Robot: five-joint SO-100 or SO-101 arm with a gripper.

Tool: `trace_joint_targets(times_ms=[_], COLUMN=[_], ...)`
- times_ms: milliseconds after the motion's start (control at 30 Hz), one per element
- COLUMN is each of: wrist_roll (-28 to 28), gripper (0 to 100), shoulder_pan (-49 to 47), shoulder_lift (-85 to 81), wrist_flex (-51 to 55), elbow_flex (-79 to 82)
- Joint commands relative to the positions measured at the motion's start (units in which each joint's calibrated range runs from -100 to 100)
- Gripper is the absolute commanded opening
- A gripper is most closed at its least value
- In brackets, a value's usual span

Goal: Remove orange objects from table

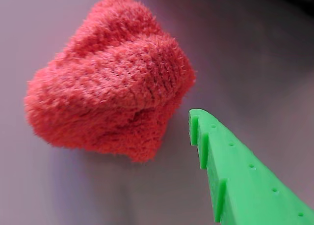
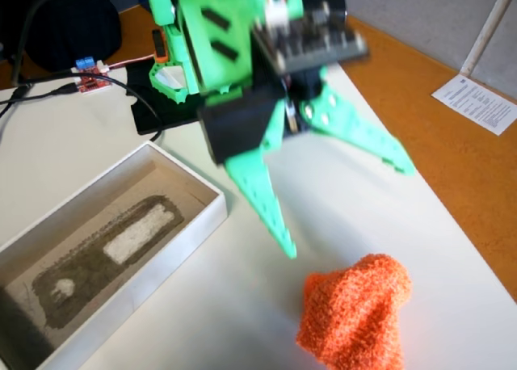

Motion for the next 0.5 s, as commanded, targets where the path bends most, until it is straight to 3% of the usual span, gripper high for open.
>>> trace_joint_targets(times_ms=[0,467], wrist_roll=[0.7,2.8], gripper=[51,49], shoulder_pan=[0.6,0.7], shoulder_lift=[7.3,25.1], wrist_flex=[-1.1,-1.5], elbow_flex=[-8.3,-26.3])
